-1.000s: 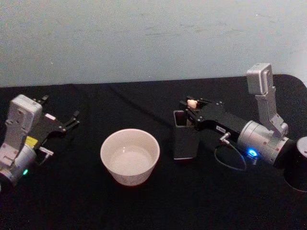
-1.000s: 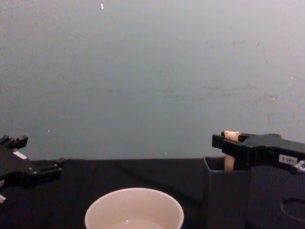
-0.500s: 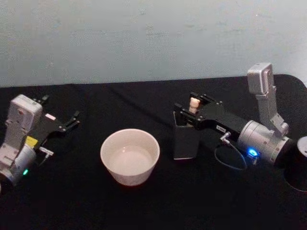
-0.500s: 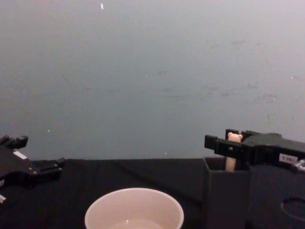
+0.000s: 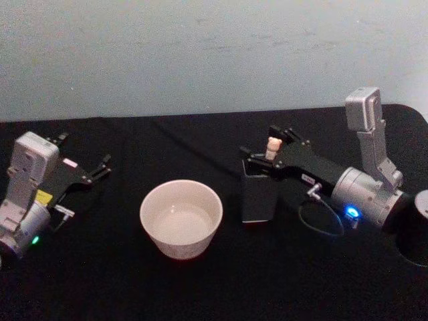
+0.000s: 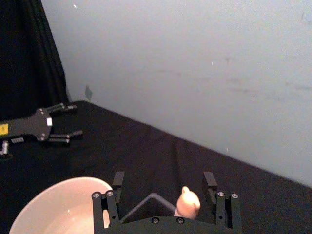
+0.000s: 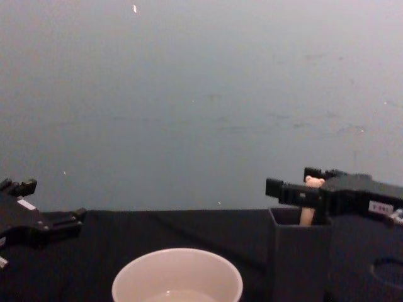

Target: Pick up the stirring spoon with one hand, stir inside the cup, then place it back in its original position.

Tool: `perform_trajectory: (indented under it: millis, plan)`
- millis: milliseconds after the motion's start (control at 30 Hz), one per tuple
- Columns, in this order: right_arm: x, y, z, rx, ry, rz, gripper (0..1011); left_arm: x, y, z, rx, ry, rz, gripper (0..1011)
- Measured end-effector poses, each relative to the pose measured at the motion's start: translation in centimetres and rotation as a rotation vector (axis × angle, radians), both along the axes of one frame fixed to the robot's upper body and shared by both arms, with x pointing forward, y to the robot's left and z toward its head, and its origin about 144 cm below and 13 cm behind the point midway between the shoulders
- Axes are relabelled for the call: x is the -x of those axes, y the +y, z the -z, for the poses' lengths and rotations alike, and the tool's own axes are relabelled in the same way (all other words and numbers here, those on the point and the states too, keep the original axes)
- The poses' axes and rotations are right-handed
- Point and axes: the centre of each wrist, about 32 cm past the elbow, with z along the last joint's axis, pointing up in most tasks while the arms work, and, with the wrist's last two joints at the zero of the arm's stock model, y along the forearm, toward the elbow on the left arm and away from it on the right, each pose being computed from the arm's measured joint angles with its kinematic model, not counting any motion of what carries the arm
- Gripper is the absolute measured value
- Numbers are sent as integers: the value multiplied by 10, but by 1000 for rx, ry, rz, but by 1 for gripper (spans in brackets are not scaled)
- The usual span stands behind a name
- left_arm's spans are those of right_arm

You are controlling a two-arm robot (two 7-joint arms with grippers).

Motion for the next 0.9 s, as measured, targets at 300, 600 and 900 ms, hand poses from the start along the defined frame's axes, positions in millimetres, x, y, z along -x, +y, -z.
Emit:
perform_trajectory:
  millis: [300, 600, 900]
  plan:
    - [-8, -5, -26, -71, -171, 19, 1002, 0, 0, 0, 0, 0, 0, 1001]
    - [-13, -17, -25, -19, -232, 287, 1002, 0, 0, 0, 0, 0, 0, 1001]
    - [-14, -17, 13, 90, -154, 376, 1002, 0, 0, 0, 0, 0, 0, 1001]
